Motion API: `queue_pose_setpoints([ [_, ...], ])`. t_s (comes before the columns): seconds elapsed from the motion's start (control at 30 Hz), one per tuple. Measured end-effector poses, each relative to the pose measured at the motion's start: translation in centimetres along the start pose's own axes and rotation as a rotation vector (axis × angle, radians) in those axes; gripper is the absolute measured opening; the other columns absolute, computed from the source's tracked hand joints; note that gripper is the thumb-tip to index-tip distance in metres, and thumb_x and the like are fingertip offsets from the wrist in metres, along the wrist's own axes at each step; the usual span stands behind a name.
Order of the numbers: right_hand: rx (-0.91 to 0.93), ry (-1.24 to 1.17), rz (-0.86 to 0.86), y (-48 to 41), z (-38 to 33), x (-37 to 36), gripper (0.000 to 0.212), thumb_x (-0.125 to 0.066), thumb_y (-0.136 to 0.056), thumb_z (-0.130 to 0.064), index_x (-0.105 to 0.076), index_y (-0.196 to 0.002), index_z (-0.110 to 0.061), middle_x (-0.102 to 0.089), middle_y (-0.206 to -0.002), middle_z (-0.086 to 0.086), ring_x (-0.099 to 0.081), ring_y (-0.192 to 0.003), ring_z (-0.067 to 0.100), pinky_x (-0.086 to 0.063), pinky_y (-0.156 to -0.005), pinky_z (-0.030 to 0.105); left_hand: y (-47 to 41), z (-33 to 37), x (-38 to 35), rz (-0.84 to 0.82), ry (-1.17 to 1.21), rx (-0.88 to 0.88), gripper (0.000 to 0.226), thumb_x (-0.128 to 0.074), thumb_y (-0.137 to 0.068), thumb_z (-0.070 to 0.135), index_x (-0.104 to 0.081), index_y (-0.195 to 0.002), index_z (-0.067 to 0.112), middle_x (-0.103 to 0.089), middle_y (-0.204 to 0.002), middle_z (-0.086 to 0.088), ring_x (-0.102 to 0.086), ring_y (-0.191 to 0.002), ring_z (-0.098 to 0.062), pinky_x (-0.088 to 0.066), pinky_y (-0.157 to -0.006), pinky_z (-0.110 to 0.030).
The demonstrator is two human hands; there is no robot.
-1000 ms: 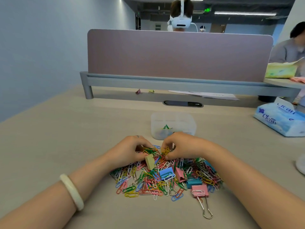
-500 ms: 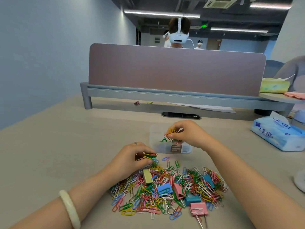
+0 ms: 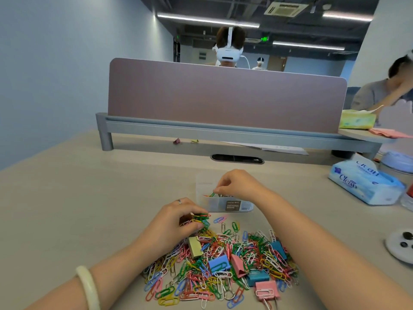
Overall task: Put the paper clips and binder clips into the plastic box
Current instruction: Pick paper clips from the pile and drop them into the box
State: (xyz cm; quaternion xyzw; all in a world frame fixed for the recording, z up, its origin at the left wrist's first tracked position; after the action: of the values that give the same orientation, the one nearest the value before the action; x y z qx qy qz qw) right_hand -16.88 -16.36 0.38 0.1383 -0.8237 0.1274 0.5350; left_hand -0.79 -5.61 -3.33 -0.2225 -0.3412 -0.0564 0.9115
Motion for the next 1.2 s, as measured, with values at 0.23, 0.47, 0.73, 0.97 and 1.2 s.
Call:
queue_pose_setpoints([
  [0.23, -0.119, 0.019, 0.02, -0.6, -0.2, -0.4, 0.028, -0.062, -0.082, -0.039, -0.066, -0.066, -0.017, -0.067, -0.072, 0.0, -0.059, -0.072, 0.018, -0.044, -0.067, 0.029, -1.2, 0.7, 0.2, 0.034, 0.06, -0.005, 0.027, -0.067, -0.078, 0.018, -0.065, -0.097, 0.038, -0.061, -0.094, 0.013, -0.054, -0.092, 0.002, -0.042, -0.078, -0.01],
  [0.47, -0.137, -0.005, 0.084, 0.5, 1.4, 0.7, 0.017, -0.064, -0.081, -0.039, -0.071, -0.078, -0.023, -0.071, -0.086, -0.003, -0.062, -0.083, 0.016, -0.05, -0.079, 0.034, -6.0, 2.3, 2.2, 0.157, 0.093, -0.053, 0.026, -0.067, -0.078, 0.011, -0.067, -0.101, 0.024, -0.061, -0.088, 0.01, -0.056, -0.08, -0.007, -0.039, -0.068, -0.005],
  [0.73, -0.003, -0.076, 0.129, 3.4, 2.0, 0.4, 0.019, -0.057, -0.087, -0.026, -0.071, -0.098, -0.019, -0.055, -0.096, 0.0, -0.051, -0.086, 0.013, -0.042, -0.081, 0.027, -11.0, 0.6, -0.8, 0.101, -0.039, 0.025, 0.022, -0.066, -0.079, 0.011, -0.067, -0.1, 0.014, -0.06, -0.094, -0.001, -0.052, -0.08, -0.014, -0.042, -0.077, -0.024],
  [0.97, 0.046, -0.046, 0.202, 5.3, 2.3, -0.6, 0.02, -0.053, -0.09, -0.025, -0.07, -0.097, -0.018, -0.06, -0.106, 0.004, -0.049, -0.104, 0.022, -0.04, -0.094, 0.038, -10.8, 0.6, -0.7, -0.211, -0.535, -0.099, 0.018, -0.062, -0.078, 0.012, -0.064, -0.095, 0.011, -0.059, -0.102, -0.008, -0.056, -0.091, -0.022, -0.043, -0.08, -0.032],
  [1.2, 0.099, -0.016, 0.206, 6.8, 1.6, 0.0, 0.021, -0.053, -0.09, -0.026, -0.069, -0.101, -0.02, -0.061, -0.111, 0.001, -0.044, -0.11, 0.017, -0.033, -0.092, 0.027, -10.2, 1.6, -0.4, -0.432, -0.634, -0.115, 0.019, -0.063, -0.078, 0.016, -0.068, -0.096, 0.017, -0.07, -0.1, -0.001, -0.058, -0.086, -0.013, -0.045, -0.079, -0.029],
])
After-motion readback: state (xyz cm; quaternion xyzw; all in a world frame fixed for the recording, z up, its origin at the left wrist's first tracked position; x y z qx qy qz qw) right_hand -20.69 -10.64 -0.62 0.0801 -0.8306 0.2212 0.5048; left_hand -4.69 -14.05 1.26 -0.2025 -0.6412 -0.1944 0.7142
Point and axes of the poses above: each hand's wrist, its own y-axis away from the middle knuckle, its own x-axis out of the back of the hand, z = x × y, the point moved 3 cm from there along -y, towards the middle knuckle
